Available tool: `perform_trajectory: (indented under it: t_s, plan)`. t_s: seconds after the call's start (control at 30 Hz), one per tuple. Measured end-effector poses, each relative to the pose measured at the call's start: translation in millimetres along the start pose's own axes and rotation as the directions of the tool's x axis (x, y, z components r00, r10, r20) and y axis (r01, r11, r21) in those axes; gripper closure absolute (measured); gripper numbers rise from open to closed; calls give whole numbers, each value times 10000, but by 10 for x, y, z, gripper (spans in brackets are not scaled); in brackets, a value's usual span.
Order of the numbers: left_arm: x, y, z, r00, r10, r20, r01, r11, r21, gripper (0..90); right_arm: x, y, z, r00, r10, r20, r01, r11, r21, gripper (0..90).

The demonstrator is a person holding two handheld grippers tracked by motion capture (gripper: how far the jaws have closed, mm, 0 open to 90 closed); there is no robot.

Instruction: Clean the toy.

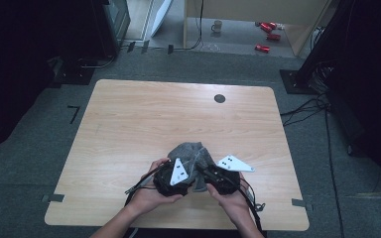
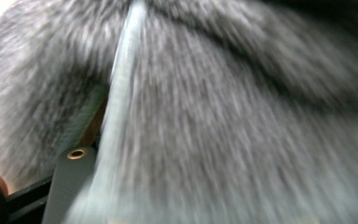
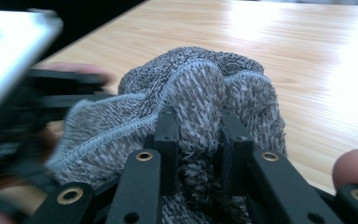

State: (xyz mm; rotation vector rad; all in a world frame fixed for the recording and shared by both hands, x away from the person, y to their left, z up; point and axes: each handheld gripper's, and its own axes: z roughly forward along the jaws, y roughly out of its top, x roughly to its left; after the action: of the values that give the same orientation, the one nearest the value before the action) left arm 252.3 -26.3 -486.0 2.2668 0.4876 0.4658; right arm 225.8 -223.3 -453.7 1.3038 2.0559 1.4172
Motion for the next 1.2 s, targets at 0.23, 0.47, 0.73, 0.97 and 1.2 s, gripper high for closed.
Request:
perform_trajectory:
  t_s: [0.23, 0.47, 0.73, 0.97, 1.2]
  plan:
    - [-35, -18, -38, 9998, 201, -67, -201, 9998, -91, 351, -92, -11, 64, 9994, 207, 272, -209, 9997, 95, 737]
    - [18, -16, -61, 9999, -65, -106, 63, 9998, -187, 351, 115, 54, 8, 9993, -167, -341, 168, 9999, 20, 737]
    - [115, -35, -130, 9939, -583, 934, 671, 9933, -944, 351, -222, 31, -71, 9942, 1045, -247, -1057, 9927, -586, 740]
    - [259, -66, -241, 9700, -1294, 2059, 1682, 9685, -1835, 351, -236, 45, -103, 9904, 1069, -871, -1144, 9897, -861, 740]
    - [392, -148, -293, 9423, -1607, 2938, 2355, 9417, -2403, 351, -218, 15, -73, 9812, 1228, -1489, -1331, 9893, -606, 742]
